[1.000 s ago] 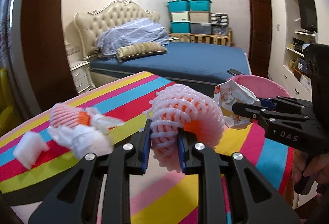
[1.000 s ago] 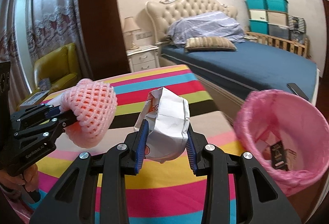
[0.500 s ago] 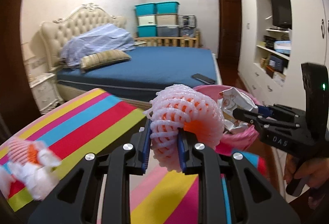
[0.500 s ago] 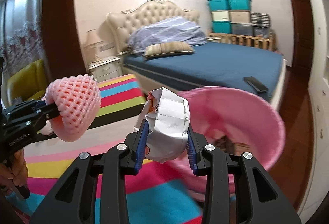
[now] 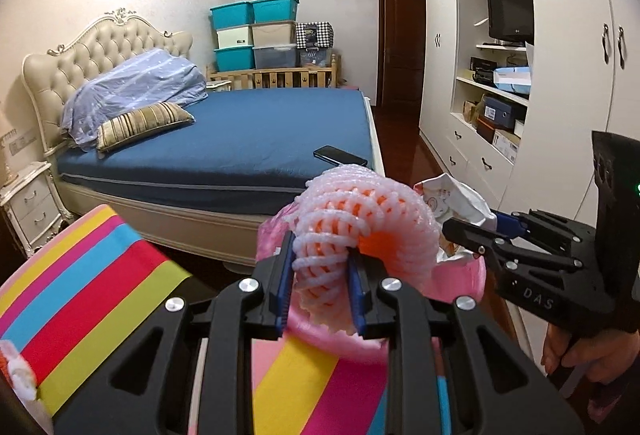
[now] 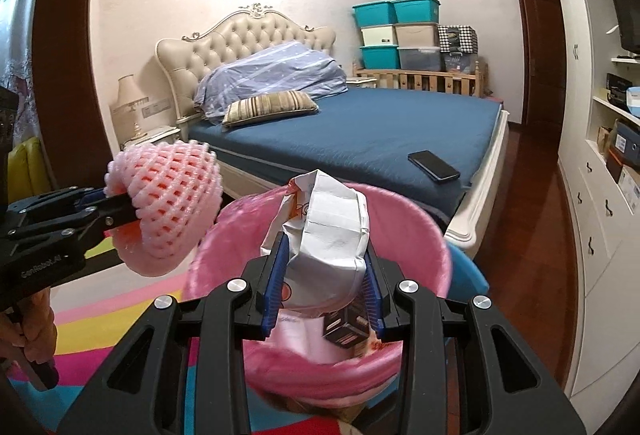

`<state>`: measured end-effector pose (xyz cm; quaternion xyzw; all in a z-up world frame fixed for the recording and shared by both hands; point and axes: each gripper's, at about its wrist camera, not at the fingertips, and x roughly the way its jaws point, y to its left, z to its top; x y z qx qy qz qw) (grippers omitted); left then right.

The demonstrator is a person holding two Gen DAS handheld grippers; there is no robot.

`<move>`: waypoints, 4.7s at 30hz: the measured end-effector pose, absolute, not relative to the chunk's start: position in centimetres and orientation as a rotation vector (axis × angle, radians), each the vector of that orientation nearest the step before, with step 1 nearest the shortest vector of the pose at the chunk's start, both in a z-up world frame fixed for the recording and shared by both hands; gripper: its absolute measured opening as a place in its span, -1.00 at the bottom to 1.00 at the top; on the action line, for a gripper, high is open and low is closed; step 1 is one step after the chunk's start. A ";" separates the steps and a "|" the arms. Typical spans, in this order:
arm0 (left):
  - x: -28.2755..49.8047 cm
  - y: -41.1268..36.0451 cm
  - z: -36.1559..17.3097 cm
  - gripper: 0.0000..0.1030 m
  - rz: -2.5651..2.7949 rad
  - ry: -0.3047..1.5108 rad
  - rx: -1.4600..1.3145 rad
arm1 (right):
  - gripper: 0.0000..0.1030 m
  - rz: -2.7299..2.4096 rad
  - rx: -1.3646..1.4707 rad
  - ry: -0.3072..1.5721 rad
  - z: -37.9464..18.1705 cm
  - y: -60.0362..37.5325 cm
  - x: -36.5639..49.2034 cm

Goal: Collect trash
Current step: 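Carry the wrapper and fruit net to the pink wastebasket and release both, then move both open tools back over the table toward the remaining trash, then grasp the knotted white tissue with the right tool while the left tool grasps the white plastic bag, then carry the tissue and plastic bag to the pink wastebasket and release both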

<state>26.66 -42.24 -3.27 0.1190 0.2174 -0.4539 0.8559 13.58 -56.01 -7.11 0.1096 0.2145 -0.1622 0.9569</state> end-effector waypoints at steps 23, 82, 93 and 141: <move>27.5 -30.5 -4.9 0.91 -0.603 0.462 0.245 | 0.29 -0.312 0.279 0.479 -7.9 -55.4 13.6; 29.9 0.9 -6.8 0.91 -0.065 0.642 0.000 | -0.33 0.446 -0.034 0.802 -8.5 -19.3 39.5; 29.2 0.4 -6.3 0.91 -0.015 0.594 0.036 | -0.45 0.361 -0.032 0.659 -5.9 -23.5 32.9; 30.8 -12.6 -7.0 -0.32 -0.249 0.661 0.129 | -0.45 0.305 0.086 0.596 -6.8 -31.2 24.1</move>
